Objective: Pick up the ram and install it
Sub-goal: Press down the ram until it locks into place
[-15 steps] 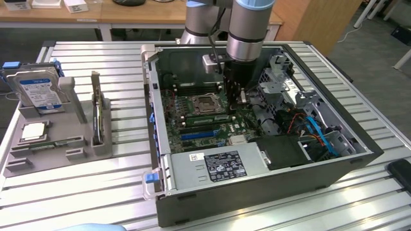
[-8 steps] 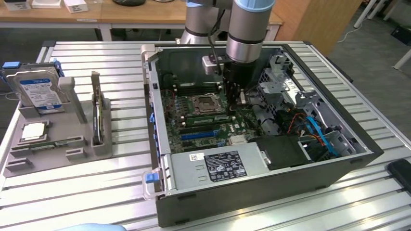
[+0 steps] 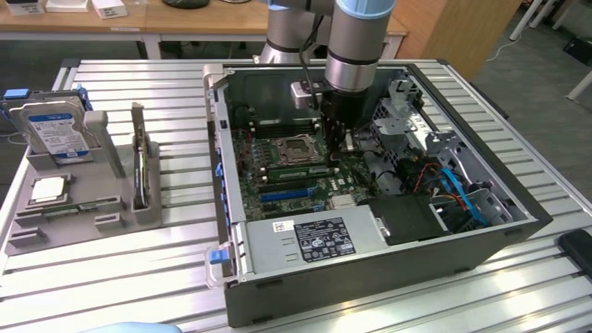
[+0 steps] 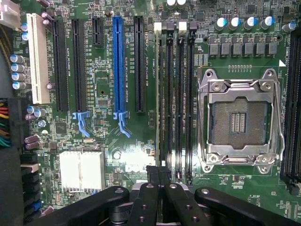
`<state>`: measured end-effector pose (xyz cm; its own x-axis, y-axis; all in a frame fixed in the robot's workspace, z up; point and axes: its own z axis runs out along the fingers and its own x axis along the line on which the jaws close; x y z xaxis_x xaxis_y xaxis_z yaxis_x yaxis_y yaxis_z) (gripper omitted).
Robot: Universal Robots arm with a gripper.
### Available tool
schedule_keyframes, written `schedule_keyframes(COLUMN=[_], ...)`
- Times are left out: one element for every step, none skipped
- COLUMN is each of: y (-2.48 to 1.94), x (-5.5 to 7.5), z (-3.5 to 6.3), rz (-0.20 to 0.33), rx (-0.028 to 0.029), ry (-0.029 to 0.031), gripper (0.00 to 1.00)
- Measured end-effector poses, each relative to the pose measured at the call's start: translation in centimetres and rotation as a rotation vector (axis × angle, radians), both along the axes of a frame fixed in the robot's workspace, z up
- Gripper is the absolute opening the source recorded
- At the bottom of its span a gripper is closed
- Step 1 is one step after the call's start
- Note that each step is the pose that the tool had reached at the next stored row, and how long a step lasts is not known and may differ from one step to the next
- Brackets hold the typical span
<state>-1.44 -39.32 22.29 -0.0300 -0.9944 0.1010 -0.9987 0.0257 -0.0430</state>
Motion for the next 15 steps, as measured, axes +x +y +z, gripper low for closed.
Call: schedule_keyframes(y=[0.00, 0.00, 0.00, 0.00, 0.00, -0.01, -0.03, -0.06, -0.09, -0.11, -0.12, -0.14, -0.14, -0.14, -0.15], x=[0.0, 0.0, 0.0, 0.0, 0.0, 0.0, 0.0, 0.0, 0.0, 0.0, 0.0, 0.0, 0.0, -0.1, -0.1], z=[-0.04, -0.08, -0.10, -0.11, -0.11, -0.10, -0.03, 0.16, 0.40, 0.65, 0.85, 0.97, 1.04, 1.09, 1.16], rz=[0.000, 0.000, 0.000, 0.000, 0.000, 0.000, 0.000, 0.000, 0.000, 0.000, 0.000, 0.000, 0.000, 0.000, 0.000], rx=[0.0001, 0.0002, 0.0000, -0.0002, -0.0001, 0.0005, 0.0022, 0.0031, 0.0031, 0.0033, 0.0038, 0.0042, 0.0043, 0.0043, 0.0044], ry=[0.0000, 0.0000, 0.0001, 0.0001, 0.0001, 0.0001, 0.0003, 0.0011, 0.0022, 0.0034, 0.0039, 0.0040, 0.0040, 0.0041, 0.0041], gripper=[0.10, 0.10, 0.10, 0.10, 0.10, 0.10, 0.10, 0.10, 0.10, 0.10, 0.10, 0.10, 0.10, 0.10, 0.10])
